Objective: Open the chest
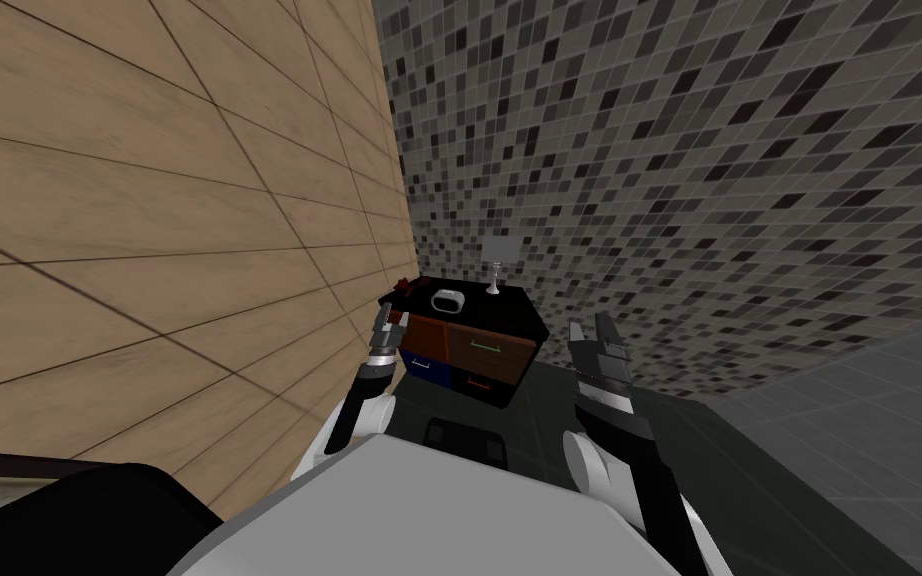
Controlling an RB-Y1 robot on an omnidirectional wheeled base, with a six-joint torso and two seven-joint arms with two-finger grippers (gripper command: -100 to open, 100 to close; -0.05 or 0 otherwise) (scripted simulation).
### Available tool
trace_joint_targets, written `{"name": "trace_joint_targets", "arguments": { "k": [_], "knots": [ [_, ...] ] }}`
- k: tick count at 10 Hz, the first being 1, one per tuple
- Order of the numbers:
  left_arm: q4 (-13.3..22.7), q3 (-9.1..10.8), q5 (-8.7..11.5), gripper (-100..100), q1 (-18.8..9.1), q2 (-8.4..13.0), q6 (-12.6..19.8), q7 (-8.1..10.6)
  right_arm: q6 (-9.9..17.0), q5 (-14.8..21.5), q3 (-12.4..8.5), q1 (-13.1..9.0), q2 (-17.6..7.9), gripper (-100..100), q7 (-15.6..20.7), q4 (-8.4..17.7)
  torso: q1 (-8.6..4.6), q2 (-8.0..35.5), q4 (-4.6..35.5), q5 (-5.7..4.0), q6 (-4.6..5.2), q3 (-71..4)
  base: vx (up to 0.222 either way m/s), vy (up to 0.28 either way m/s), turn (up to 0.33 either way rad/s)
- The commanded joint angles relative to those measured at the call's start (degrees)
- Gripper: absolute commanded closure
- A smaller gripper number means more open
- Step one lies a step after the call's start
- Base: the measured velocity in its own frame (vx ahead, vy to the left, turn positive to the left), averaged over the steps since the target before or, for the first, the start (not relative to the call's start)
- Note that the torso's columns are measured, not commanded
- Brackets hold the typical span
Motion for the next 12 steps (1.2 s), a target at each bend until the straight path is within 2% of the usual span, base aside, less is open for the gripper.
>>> {"name": "trace_joint_targets", "arguments": {
  "k": [1,9,10,12],
  "knots": [
    [0.0,0.0,0.0,0,0.0,0.0,0.0,0.0,0.0,0.0,0.0,0.0,0.0,0,0.0,0.0,0.0,2.32,2.35,0.0,0.0,-4.67,0.0,0.0,0.0],
    [-0.02,0.0,0.0,0,0.0,0.0,-0.01,0.0,-0.01,0.0,0.0,0.0,0.0,0,0.0,-0.02,0.0,35.39,35.37,0.0,0.0,-70.73,0.0,0.0,0.0],
    [0.73,-0.15,-0.1,-100,-0.26,2.28,0.19,-0.09,-0.01,0.0,0.0,0.0,0.0,0,0.0,-0.02,0.0,39.62,39.6,0.0,0.0,-79.19,0.007,-0.023,-0.022],
    [2.28,-0.47,-0.31,-100,-0.79,4.6,0.6,-0.28,0.0,0.0,0.0,0.0,0.0,0,0.0,0.01,-0.09,42.07,42.05,-0.03,0.0,-84.26,0.007,-0.049,-0.033]
  ]
}}
